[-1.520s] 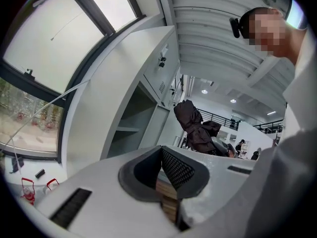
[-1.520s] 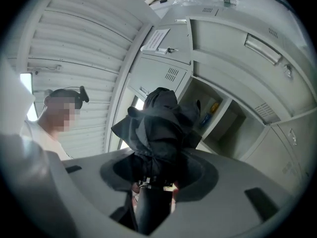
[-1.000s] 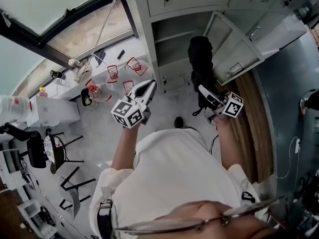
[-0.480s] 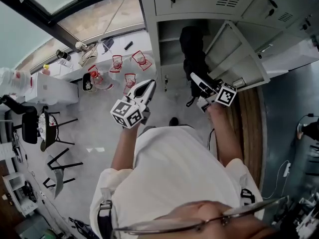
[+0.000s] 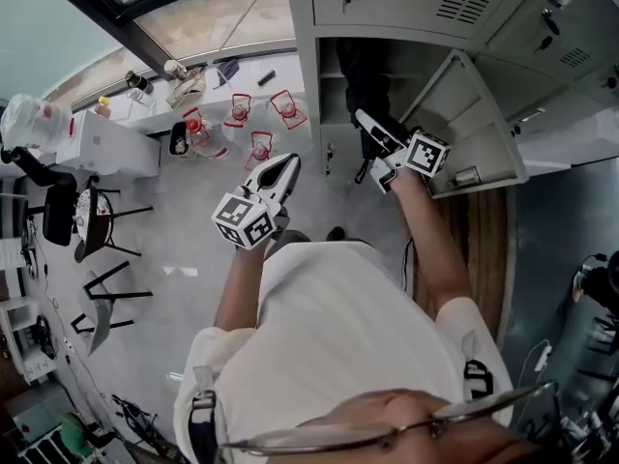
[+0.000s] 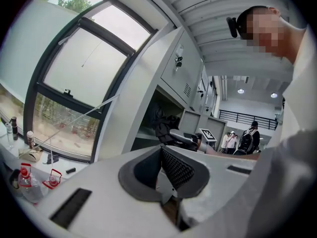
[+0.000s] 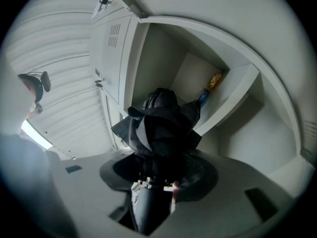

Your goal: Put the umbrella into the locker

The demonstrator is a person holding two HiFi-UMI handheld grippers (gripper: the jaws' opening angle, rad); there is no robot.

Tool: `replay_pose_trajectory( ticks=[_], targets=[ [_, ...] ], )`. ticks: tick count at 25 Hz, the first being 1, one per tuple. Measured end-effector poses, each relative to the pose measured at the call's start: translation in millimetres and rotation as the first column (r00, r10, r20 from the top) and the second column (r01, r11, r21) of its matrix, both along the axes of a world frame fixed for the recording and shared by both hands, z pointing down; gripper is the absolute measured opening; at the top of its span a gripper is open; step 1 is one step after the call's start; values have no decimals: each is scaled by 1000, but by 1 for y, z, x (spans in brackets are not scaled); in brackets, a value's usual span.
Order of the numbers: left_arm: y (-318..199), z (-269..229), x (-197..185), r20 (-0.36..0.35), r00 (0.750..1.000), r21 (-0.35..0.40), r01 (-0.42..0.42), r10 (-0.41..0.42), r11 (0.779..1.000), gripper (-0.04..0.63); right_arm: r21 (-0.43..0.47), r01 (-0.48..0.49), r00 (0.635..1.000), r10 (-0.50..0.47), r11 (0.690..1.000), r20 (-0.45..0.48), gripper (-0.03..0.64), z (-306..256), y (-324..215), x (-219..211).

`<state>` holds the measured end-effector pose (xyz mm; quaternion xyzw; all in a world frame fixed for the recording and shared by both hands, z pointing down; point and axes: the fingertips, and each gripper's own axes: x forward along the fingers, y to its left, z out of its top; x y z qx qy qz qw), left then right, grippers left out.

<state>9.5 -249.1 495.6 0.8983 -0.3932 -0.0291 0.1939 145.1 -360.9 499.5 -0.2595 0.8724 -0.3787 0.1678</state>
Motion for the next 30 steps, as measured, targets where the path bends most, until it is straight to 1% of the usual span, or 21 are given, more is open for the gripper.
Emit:
replay_pose_trajectory(
  ticks=[4,8,11,14,17,19,21,25,30],
  targets=[
    [1,0,-10,7,999,-5,31,-31,1000,5,-10,-42,996,41,999,-75,201,0,-27,-8],
    [-3,0,-19,5,999,-3,47,-46,999,5,-3,-96,981,94,995,-167,201,-3,-56,-10],
    [-9,-2,-22,2,999,5,43,-43,999,5,4,-140,955,136,990,-262,201,-2,-74,-9],
    [-16,-9,-22,-1,999,20,33,-33,999,5,14,-176,916,169,984,-363,201,1,-88,-5],
    [-22,-14,-22,-3,1000,32,26,-26,999,5,76,-175,847,189,982,-497,201,2,-100,-4],
    [-24,-16,-23,-2,1000,37,23,-23,999,5,125,-159,799,202,979,-567,199,-2,-106,-6],
    [-25,-17,-25,-2,1000,38,25,-24,999,5,164,-150,750,221,975,-624,199,-4,-112,-6],
    [-27,-18,-31,-1,1000,40,29,-29,999,5,249,-110,634,261,962,-728,199,-6,-124,-10],
    [-25,-17,-38,0,999,36,38,-38,999,5,309,-44,485,291,950,-825,199,6,-135,-11]
  ],
)
